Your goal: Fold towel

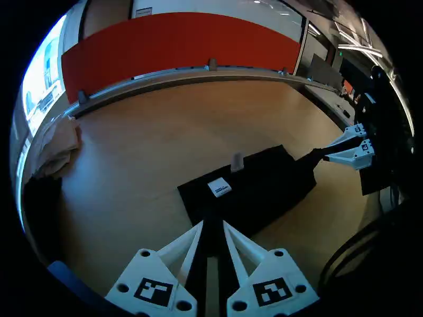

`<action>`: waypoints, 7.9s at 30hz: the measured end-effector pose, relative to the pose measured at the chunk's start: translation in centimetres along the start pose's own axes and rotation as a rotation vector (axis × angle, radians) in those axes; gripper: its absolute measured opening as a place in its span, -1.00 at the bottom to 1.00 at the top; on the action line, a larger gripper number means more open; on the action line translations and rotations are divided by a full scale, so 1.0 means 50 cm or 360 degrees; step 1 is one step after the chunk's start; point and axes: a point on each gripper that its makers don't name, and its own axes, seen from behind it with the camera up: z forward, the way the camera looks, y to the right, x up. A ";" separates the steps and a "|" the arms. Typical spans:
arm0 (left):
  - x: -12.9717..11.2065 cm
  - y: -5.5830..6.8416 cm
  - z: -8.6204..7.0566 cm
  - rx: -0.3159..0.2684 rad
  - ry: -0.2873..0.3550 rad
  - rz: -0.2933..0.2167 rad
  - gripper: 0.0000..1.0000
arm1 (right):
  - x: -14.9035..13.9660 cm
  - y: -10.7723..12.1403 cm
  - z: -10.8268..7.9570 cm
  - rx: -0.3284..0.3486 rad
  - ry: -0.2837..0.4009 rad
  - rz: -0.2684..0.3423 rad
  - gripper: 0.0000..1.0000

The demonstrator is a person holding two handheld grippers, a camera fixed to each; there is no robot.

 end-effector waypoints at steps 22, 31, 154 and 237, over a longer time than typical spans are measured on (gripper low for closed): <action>-0.004 -0.046 0.113 0.0090 -0.0015 -0.0057 -0.75 | -0.003 0.041 0.112 -0.0091 -0.0001 0.0072 -0.56; -0.003 -0.061 0.141 0.0124 -0.0024 -0.0040 -0.68 | -0.005 0.057 0.138 -0.0131 -0.0012 0.0082 -0.43; -0.254 -0.116 -0.131 0.0441 -0.0075 -0.0497 0.87 | -0.140 -0.034 0.079 0.0069 -0.0154 -0.0054 -0.90; -0.308 -0.152 -0.288 0.0530 0.0068 -0.0814 0.87 | 0.205 -0.447 0.270 0.0554 -0.0041 -0.0876 -0.88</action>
